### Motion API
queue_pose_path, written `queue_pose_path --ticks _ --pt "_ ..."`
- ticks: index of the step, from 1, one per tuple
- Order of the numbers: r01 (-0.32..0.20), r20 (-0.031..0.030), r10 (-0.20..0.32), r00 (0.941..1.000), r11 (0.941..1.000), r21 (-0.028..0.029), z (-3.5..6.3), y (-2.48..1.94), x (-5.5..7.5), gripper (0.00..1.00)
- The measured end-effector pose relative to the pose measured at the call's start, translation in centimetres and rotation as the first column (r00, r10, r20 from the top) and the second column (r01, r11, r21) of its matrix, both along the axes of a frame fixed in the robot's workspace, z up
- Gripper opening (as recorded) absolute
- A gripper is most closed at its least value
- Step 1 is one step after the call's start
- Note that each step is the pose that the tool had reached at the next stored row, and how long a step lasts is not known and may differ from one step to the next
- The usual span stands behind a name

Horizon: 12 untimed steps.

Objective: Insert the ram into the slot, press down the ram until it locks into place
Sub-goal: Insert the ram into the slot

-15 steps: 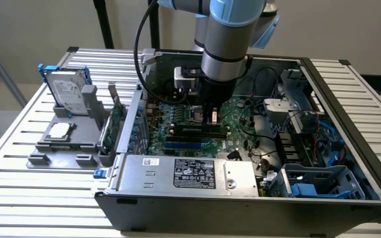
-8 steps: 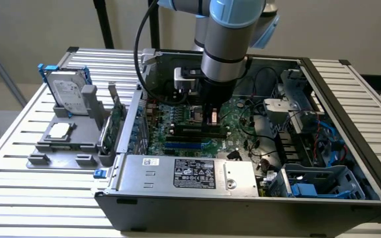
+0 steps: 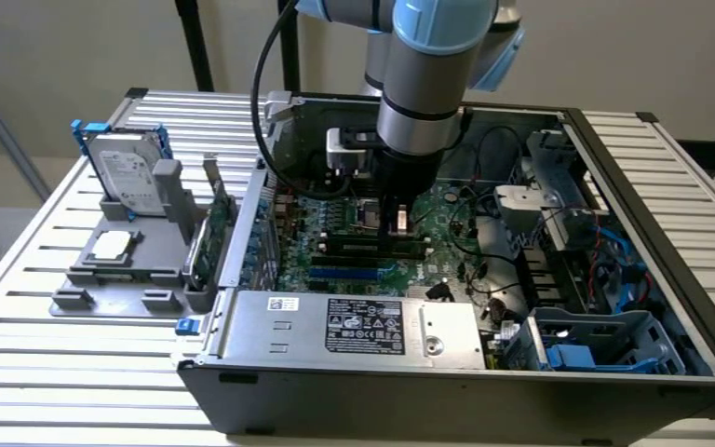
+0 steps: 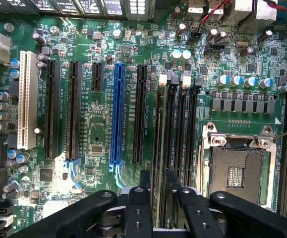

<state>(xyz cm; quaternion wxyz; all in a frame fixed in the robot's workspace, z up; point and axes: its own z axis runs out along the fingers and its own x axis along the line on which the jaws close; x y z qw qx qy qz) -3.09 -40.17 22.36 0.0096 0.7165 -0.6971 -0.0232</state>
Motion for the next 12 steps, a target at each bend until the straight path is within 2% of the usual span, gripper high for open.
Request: queue_pose_path --ticks 5,9,10,11,12 --pt "0.000 -0.0001 0.000 1.0000 1.0000 0.0016 1.74 0.00 0.0 0.28" --pt "0.000 -0.0001 0.000 1.0000 1.0000 0.0019 2.24 0.00 -0.2 0.28" --pt "0.000 0.0000 0.000 1.0000 1.0000 0.0021 2.24 0.00 -0.2 0.19" --pt "0.000 0.0000 0.000 1.0000 1.0000 0.0021 2.24 0.00 -0.2 0.19" --pt "0.000 0.0000 0.000 1.0000 1.0000 0.0021 2.24 0.00 -0.2 0.13"
